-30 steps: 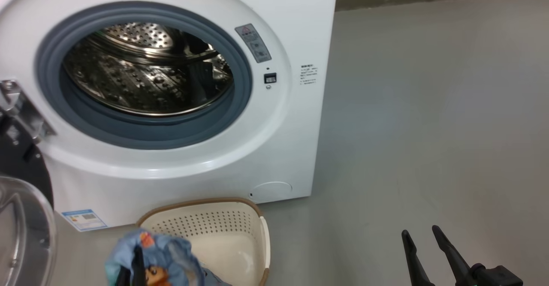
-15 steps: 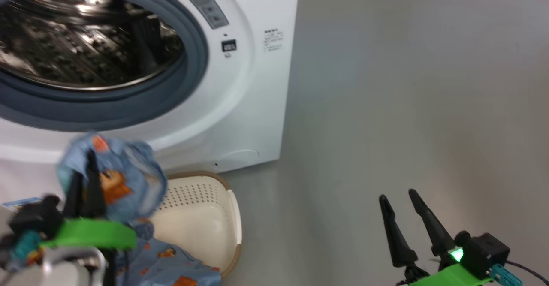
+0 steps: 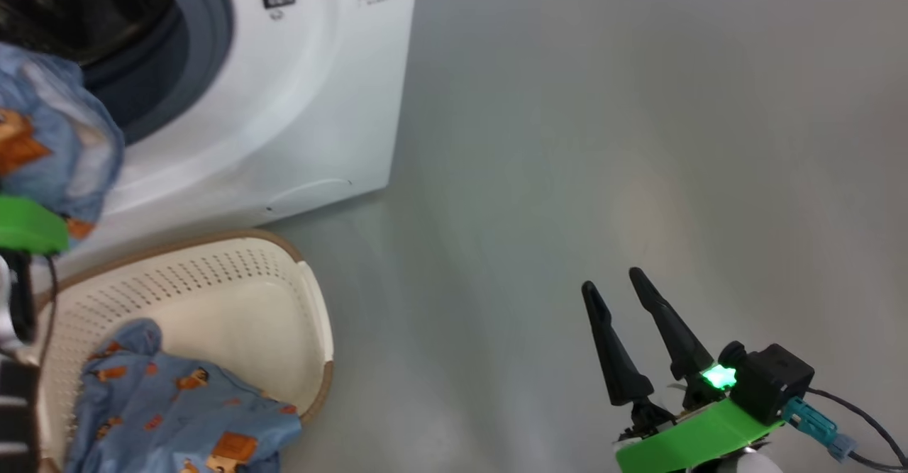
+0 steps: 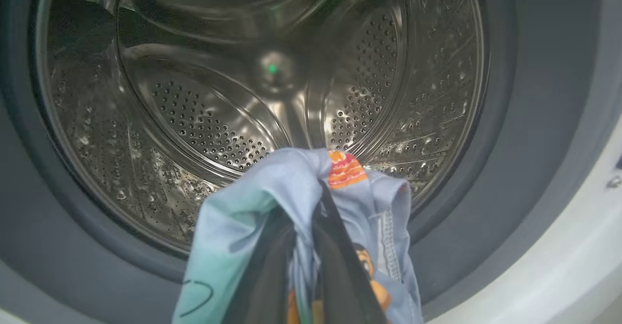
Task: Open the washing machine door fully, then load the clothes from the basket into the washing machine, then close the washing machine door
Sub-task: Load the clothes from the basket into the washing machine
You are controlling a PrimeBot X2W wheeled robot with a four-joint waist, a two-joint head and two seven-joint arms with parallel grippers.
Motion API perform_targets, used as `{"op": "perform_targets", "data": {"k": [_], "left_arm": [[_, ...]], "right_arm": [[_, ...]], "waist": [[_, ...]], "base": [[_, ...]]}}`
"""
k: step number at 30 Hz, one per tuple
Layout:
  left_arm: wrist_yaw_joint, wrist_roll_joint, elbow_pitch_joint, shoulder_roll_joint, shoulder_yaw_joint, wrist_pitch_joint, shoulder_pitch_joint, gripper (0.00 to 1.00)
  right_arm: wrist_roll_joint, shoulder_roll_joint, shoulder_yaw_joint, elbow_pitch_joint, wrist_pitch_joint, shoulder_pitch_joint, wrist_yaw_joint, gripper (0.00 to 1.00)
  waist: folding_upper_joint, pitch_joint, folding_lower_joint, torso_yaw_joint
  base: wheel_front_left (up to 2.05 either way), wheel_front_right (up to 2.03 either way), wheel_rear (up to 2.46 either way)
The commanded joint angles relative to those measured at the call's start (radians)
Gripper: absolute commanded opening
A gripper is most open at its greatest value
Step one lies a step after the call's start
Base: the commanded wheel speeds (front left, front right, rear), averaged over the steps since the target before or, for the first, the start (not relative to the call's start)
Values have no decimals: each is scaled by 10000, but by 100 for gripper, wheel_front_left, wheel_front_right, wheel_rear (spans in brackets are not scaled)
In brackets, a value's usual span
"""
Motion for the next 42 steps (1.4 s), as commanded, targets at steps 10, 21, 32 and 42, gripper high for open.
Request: {"op": "perform_targets", "data": {"k": [10,21,32,42], "left_arm": [[-24,918,1776,1357,-205,-48,-2784,0],[-39,1448,2976,2357,-474,-61,-5366,0],[-56,1614,3553,2787,-673,-63,-7065,0],[77,1663,3216,2921,-737,-64,-7966,0]], "right_arm": [[175,-38,949,-286,-48,-572,62,100],[328,-38,1789,-368,-48,-772,62,100],[415,-38,2161,-470,-48,-751,62,100],[468,-37,2190,-516,-48,-873,62,100]], "waist": [[0,1796,0,-961],[0,2824,0,-1391],[0,3340,0,-1674],[0,3712,0,-1662]], "base": [[0,0,0],[0,0,0],[0,0,0],[0,0,0]]}}
